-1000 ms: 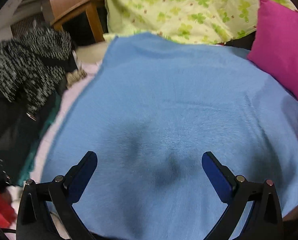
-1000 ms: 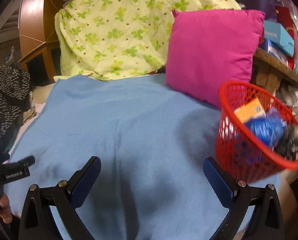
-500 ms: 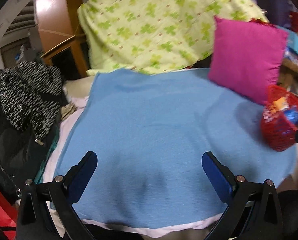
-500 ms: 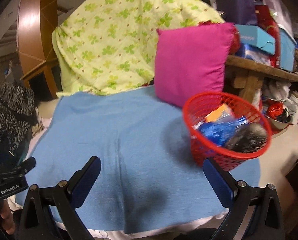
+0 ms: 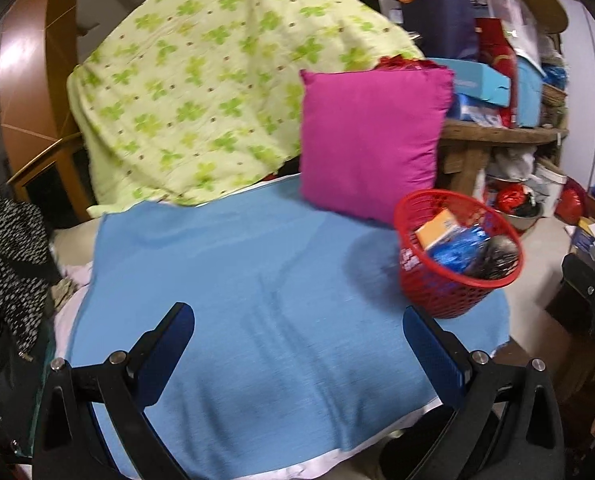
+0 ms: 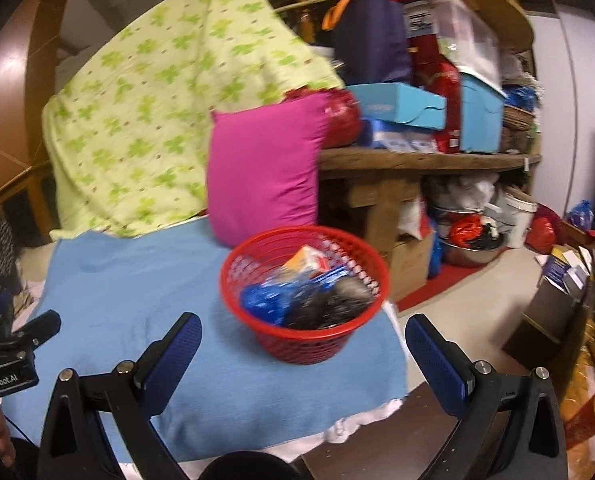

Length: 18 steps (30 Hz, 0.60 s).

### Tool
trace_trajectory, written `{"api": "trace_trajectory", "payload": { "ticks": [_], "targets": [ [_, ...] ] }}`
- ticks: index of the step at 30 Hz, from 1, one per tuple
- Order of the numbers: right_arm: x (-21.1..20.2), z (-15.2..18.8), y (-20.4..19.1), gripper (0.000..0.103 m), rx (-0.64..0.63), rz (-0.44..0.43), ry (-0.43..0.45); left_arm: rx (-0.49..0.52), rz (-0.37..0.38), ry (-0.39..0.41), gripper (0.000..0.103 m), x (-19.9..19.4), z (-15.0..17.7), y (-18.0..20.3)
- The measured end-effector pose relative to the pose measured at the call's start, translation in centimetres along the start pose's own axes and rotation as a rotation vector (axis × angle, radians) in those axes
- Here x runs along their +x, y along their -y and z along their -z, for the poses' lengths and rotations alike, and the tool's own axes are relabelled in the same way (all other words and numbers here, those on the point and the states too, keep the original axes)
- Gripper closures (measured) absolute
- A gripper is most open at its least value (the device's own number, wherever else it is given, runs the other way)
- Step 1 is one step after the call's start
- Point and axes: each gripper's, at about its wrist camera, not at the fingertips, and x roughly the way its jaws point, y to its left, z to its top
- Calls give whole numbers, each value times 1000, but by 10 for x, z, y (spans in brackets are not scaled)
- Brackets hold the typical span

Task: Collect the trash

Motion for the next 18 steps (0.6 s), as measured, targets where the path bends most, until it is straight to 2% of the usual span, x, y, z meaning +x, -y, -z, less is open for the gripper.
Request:
{"api": "trace_trajectory", "payload": {
  "ticks": [5,18],
  "targets": [
    [-11,-9,22,0,46,22,28,16,21,29,0,-1,-8,16],
    [-15,-15,23,0,74,3,38,58,40,55,0,3,-15,34]
  ]
}}
